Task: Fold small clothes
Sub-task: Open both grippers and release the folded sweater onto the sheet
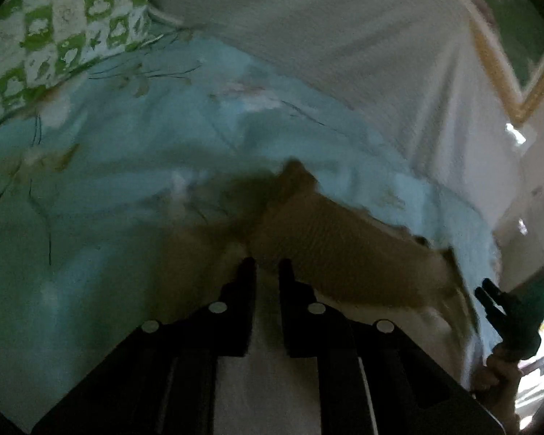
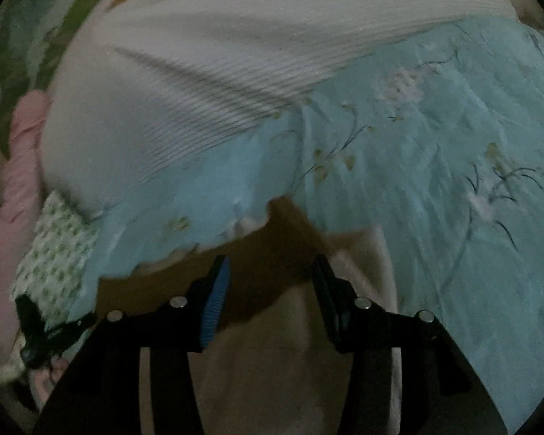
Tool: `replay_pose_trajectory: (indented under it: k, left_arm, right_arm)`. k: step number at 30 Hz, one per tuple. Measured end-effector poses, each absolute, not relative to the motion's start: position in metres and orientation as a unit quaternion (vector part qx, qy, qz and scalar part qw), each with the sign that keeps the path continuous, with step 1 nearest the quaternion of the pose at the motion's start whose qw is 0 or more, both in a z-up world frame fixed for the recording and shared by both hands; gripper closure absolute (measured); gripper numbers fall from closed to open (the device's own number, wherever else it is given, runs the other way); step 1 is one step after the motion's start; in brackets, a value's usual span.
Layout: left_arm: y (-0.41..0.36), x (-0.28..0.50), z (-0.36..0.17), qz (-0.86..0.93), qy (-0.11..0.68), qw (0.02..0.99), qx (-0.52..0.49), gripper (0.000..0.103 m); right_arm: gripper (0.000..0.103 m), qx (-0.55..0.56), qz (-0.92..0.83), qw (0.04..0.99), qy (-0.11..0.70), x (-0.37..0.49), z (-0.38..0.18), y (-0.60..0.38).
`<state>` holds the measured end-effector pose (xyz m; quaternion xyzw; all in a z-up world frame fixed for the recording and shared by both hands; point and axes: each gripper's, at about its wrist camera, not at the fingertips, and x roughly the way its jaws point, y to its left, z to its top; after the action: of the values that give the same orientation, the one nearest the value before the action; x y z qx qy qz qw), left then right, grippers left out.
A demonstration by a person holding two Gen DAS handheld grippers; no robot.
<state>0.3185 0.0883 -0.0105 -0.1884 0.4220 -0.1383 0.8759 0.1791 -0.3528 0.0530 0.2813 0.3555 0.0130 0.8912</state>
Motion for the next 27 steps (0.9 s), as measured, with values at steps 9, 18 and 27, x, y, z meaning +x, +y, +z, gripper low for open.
replay_pose_trajectory:
  k: [9, 18, 27]
  left_arm:
    - [0.064, 0.194, -0.014, -0.211, 0.409, 0.871, -0.173, 0.081]
    - [0.106, 0.165, -0.037, -0.153, 0.433, 0.869, -0.183, 0.087]
    - [0.127, 0.117, -0.029, -0.137, 0.433, 0.863, -0.219, 0.073]
  right_arm:
    - [0.048, 0.231, 0.093, 0.885, 0.394, 0.09, 0.056, -0.295]
    - [0.053, 0.247, 0.002, 0.876, 0.414, 0.05, 0.038, -0.334]
    - [0.05, 0.249, 0.01, 0.888, 0.385, 0.013, 0.065, -0.312]
